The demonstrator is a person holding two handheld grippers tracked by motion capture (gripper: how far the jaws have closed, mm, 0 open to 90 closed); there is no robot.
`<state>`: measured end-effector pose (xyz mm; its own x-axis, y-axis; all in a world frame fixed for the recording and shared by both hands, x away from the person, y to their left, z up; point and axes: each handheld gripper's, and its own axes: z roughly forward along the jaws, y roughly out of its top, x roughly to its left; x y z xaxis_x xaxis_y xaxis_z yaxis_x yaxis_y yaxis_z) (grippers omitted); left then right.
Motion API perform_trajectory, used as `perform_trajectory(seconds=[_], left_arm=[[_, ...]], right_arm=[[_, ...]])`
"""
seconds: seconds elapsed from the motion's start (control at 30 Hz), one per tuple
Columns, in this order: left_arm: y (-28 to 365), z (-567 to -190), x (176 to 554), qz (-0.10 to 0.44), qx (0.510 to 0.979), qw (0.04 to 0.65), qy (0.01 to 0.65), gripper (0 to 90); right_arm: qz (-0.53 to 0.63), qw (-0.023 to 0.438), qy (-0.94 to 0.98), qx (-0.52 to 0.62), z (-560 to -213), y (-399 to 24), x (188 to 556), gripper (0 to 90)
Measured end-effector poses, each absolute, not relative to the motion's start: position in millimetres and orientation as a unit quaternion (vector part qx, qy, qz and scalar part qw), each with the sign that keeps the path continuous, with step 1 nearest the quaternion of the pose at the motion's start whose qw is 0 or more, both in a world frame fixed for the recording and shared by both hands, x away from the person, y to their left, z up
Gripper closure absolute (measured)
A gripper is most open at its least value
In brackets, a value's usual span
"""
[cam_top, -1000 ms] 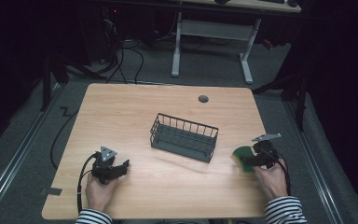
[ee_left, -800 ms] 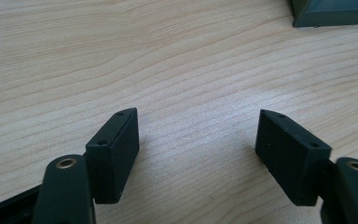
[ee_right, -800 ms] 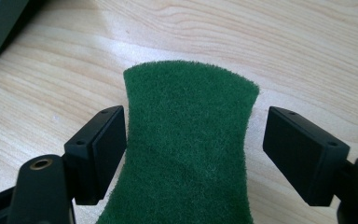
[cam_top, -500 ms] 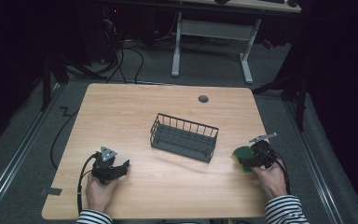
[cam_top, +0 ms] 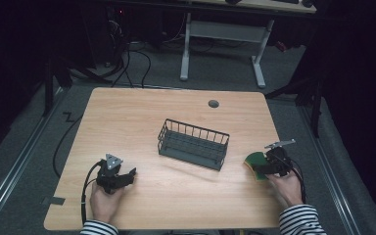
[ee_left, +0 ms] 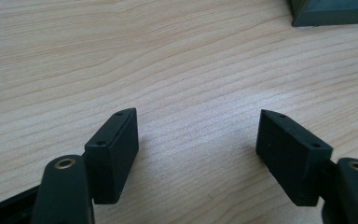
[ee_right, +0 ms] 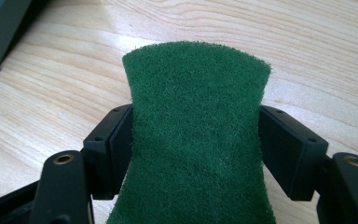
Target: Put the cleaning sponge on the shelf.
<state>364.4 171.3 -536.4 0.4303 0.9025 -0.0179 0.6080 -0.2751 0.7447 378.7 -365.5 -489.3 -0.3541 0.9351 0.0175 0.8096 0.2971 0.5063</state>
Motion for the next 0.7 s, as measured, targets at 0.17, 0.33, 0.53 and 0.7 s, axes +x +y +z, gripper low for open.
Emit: perform_trajectory(seconds=[0.17,0.33,0.53,0.7], left_arm=[[171,-536,364,0.211,0.770,0.349,0.490,30.3],[171,-536,364,0.211,0.770,0.349,0.490,30.1],[171,-536,364,0.211,0.771,0.349,0.490,30.0],[171,-536,364,0.211,0.770,0.350,0.490,30.0]], right_arm=[[0.223,0.144,0.794,0.547,-486,-364,377,30.9],[0.230,0.147,0.794,0.544,-480,-363,375,30.9],[0.240,0.153,0.796,0.534,-469,-359,373,31.0],[0.248,0.160,0.798,0.525,-458,-355,371,31.0]])
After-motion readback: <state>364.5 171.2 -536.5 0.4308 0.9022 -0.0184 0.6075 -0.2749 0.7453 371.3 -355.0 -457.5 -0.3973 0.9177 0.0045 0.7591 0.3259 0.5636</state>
